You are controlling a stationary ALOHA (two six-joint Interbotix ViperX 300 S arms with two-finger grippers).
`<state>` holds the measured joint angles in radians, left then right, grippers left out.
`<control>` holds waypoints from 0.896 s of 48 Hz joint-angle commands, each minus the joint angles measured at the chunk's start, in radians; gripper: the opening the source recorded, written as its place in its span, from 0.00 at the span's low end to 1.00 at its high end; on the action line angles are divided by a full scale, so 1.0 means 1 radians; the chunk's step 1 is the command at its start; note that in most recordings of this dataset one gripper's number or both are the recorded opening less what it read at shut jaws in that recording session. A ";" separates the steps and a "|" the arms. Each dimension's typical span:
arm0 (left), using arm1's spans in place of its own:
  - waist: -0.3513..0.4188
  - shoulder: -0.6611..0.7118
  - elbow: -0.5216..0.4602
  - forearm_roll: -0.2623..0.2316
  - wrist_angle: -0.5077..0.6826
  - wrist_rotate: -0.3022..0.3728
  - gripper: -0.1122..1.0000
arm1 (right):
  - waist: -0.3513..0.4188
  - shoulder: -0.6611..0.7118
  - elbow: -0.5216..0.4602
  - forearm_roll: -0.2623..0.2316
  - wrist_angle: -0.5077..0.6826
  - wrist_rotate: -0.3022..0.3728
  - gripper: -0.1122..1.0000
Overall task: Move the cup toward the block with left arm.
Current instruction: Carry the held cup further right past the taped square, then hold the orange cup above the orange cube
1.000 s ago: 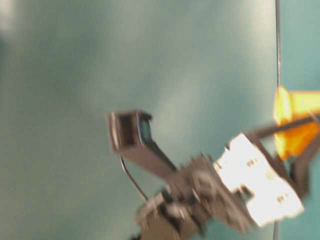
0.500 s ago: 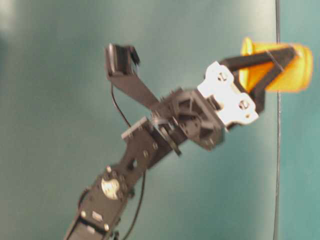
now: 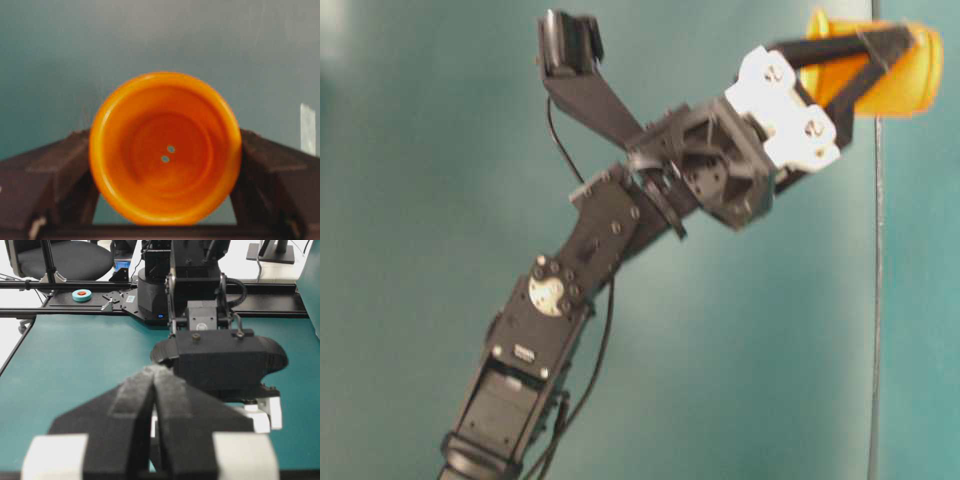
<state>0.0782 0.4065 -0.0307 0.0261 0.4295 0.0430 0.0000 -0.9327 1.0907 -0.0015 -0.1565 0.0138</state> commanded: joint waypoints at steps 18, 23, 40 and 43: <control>-0.003 0.048 -0.160 -0.006 0.075 0.000 0.72 | 0.002 -0.002 -0.032 0.000 -0.005 -0.002 0.10; -0.005 0.048 -0.158 -0.006 0.075 -0.002 0.72 | 0.002 -0.002 -0.032 0.000 -0.005 -0.003 0.10; -0.014 0.048 -0.152 -0.006 0.069 -0.003 0.72 | 0.002 -0.002 -0.032 0.000 -0.005 -0.003 0.10; -0.012 0.049 -0.150 -0.006 0.069 -0.003 0.72 | 0.000 -0.002 -0.034 0.000 -0.006 -0.003 0.10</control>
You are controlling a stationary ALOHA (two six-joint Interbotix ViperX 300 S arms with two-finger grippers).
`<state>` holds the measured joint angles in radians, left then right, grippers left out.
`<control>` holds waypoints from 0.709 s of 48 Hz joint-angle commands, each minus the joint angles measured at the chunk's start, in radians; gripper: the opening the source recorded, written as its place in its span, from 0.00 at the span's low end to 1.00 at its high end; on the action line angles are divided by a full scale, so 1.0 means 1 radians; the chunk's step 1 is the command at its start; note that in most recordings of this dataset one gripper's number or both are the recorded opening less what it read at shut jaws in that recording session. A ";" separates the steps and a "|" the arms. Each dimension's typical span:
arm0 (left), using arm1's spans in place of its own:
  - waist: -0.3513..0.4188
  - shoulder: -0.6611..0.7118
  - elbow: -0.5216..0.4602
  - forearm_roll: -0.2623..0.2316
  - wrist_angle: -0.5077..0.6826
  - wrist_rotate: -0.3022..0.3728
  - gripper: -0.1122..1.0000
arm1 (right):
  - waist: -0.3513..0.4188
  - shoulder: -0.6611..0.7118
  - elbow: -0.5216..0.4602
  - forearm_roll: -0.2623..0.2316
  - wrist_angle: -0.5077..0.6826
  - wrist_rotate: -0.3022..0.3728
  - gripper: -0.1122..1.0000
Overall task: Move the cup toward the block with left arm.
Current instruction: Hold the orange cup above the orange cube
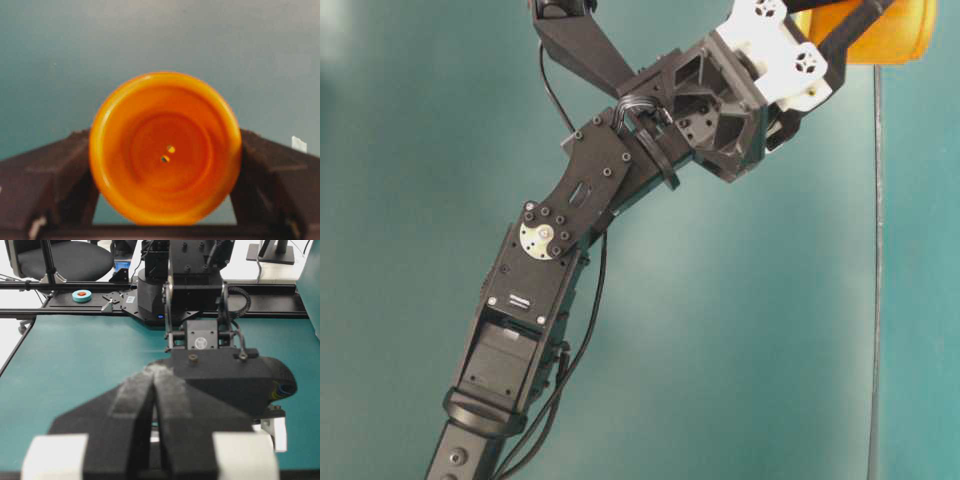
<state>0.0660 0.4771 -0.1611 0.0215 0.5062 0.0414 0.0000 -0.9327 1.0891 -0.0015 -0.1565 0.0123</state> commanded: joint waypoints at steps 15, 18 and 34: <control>0.000 -0.021 -0.018 -0.002 -0.014 -0.003 0.72 | 0.000 -0.002 -0.032 0.000 -0.005 -0.002 0.10; 0.000 -0.023 -0.018 -0.002 -0.015 -0.003 0.72 | 0.000 -0.002 -0.032 0.000 -0.005 -0.002 0.10; 0.000 -0.028 0.002 -0.002 -0.028 -0.034 0.72 | 0.000 -0.002 -0.032 0.000 -0.005 -0.002 0.10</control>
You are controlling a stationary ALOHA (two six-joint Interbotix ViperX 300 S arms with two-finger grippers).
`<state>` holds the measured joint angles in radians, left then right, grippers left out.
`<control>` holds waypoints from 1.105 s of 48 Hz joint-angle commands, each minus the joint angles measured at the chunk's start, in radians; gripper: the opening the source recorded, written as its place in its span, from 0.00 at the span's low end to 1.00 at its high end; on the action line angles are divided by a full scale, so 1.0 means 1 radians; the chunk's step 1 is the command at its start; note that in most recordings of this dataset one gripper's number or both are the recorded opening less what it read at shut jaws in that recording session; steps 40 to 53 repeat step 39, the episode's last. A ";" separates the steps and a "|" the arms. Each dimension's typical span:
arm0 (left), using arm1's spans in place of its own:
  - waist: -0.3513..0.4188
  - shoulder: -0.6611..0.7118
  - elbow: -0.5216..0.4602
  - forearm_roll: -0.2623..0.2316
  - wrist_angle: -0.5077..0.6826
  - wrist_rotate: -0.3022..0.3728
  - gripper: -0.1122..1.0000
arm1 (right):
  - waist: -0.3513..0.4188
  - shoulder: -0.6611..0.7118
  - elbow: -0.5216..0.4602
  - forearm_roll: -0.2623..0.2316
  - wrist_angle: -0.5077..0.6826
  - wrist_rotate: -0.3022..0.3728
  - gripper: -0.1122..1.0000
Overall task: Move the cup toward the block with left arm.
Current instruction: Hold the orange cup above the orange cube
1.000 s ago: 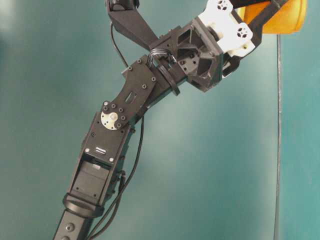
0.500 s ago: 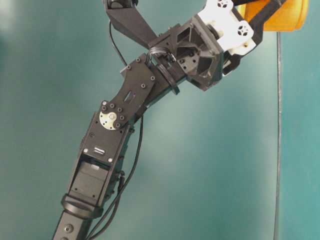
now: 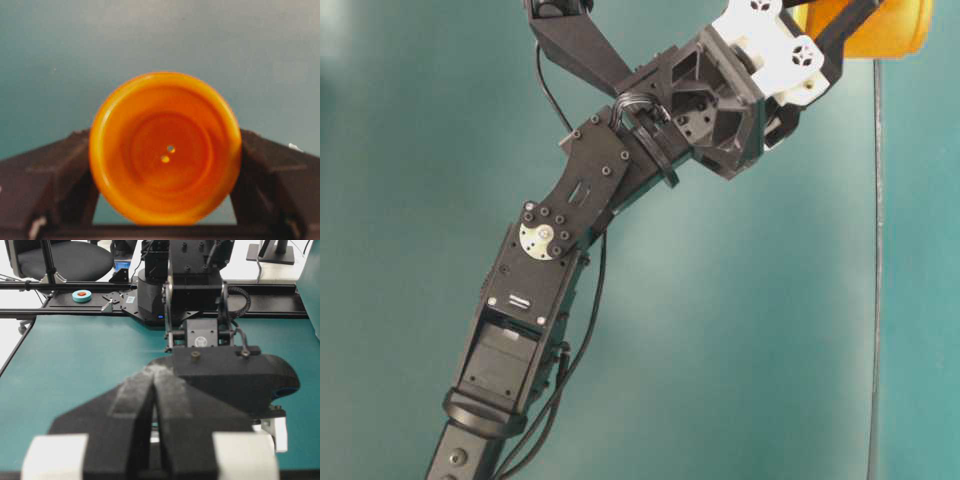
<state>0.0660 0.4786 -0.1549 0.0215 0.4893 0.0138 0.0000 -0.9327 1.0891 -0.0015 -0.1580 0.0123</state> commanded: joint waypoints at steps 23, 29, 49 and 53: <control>-0.008 -0.067 0.100 -0.002 -0.124 -0.055 0.72 | 0.000 0.003 -0.031 0.000 -0.003 -0.002 0.10; -0.008 -0.066 0.094 -0.002 -0.126 -0.057 0.72 | 0.000 0.003 -0.031 0.000 -0.005 -0.002 0.10; -0.008 -0.058 0.071 -0.002 -0.120 -0.055 0.72 | 0.002 0.003 -0.031 0.000 -0.003 -0.002 0.10; -0.008 -0.058 0.071 -0.002 -0.120 -0.055 0.72 | 0.002 0.003 -0.031 0.000 -0.003 -0.002 0.10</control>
